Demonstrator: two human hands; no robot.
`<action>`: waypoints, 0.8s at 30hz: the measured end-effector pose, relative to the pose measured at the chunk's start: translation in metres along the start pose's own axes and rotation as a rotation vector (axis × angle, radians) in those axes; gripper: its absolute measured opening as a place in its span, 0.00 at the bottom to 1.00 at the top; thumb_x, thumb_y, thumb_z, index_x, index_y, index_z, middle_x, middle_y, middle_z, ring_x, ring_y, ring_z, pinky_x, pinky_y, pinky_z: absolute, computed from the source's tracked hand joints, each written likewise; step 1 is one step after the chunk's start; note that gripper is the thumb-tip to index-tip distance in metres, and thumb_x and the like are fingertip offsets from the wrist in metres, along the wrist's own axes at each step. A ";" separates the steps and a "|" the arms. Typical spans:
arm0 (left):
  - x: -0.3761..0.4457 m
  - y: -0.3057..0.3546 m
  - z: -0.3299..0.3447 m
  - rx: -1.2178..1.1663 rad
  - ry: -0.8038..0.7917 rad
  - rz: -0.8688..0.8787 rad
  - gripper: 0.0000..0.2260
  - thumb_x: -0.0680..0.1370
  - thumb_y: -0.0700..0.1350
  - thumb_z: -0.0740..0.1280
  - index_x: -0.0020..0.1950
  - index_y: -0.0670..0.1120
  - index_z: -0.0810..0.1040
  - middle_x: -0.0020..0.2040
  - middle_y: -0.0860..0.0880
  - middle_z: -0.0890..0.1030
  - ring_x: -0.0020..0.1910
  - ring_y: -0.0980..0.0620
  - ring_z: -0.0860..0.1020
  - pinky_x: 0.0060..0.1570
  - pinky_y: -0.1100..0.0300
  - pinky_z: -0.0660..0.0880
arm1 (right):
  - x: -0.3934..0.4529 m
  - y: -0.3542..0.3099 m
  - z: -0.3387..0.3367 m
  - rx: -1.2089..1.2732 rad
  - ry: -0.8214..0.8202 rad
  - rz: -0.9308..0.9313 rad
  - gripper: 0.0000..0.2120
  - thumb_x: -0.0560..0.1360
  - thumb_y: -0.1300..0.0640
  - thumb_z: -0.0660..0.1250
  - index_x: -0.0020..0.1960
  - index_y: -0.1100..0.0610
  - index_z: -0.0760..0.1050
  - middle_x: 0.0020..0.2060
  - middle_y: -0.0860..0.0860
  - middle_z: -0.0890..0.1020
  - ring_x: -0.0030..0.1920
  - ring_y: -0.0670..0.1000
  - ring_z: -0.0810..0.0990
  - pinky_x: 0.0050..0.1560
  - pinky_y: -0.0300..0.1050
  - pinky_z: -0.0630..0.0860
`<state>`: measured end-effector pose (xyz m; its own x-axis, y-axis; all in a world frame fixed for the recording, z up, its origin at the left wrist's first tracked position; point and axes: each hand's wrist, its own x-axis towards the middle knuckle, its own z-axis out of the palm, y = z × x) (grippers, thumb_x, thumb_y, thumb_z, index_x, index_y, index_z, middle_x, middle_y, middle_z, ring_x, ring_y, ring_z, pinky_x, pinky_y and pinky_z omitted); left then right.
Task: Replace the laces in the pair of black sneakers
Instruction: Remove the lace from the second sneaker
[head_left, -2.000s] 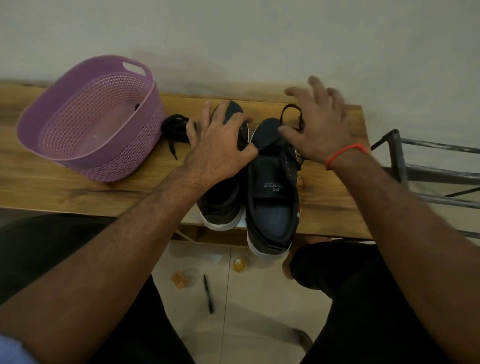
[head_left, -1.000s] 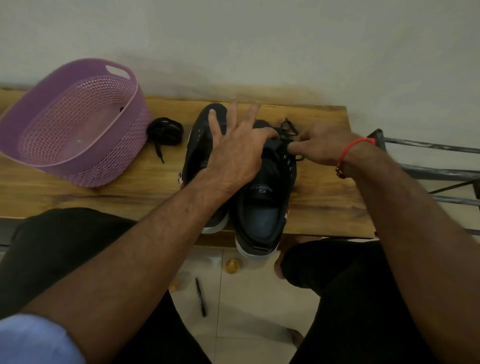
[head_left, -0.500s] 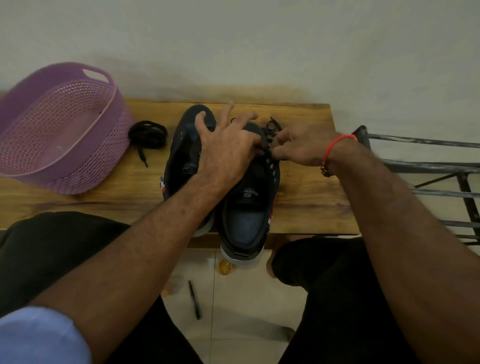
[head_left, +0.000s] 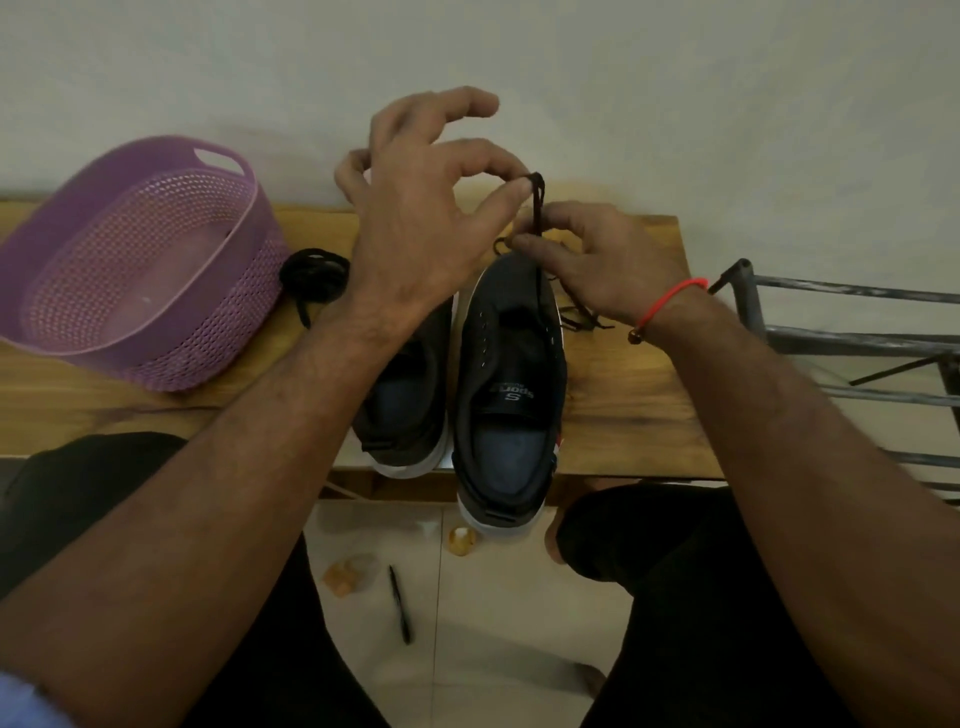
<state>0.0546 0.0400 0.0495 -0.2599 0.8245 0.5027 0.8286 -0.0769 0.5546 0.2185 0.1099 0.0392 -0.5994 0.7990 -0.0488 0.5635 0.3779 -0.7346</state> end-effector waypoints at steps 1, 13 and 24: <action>0.000 -0.002 -0.002 -0.019 0.030 -0.003 0.06 0.75 0.60 0.69 0.49 0.62 0.83 0.66 0.62 0.76 0.70 0.56 0.68 0.67 0.45 0.61 | 0.002 0.000 0.001 0.003 0.015 -0.012 0.12 0.81 0.47 0.64 0.58 0.51 0.81 0.56 0.43 0.81 0.57 0.42 0.77 0.56 0.39 0.71; 0.007 -0.026 -0.054 -0.513 0.105 -0.588 0.03 0.80 0.44 0.67 0.53 0.48 0.74 0.48 0.52 0.87 0.46 0.55 0.85 0.40 0.65 0.76 | 0.016 0.014 0.004 -0.026 0.267 -0.096 0.06 0.75 0.45 0.72 0.46 0.48 0.81 0.55 0.48 0.80 0.56 0.48 0.76 0.60 0.37 0.71; -0.029 -0.002 -0.005 -0.484 -0.402 -0.415 0.10 0.76 0.51 0.75 0.56 0.53 0.84 0.48 0.56 0.87 0.50 0.59 0.84 0.58 0.52 0.80 | 0.000 -0.028 0.012 0.598 0.256 -0.268 0.08 0.76 0.61 0.72 0.52 0.64 0.83 0.44 0.53 0.86 0.46 0.48 0.84 0.49 0.43 0.80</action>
<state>0.0579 0.0131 0.0371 -0.2255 0.9734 -0.0407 0.3670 0.1236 0.9220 0.1963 0.0939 0.0516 -0.4802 0.8268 0.2929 -0.0382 0.3139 -0.9487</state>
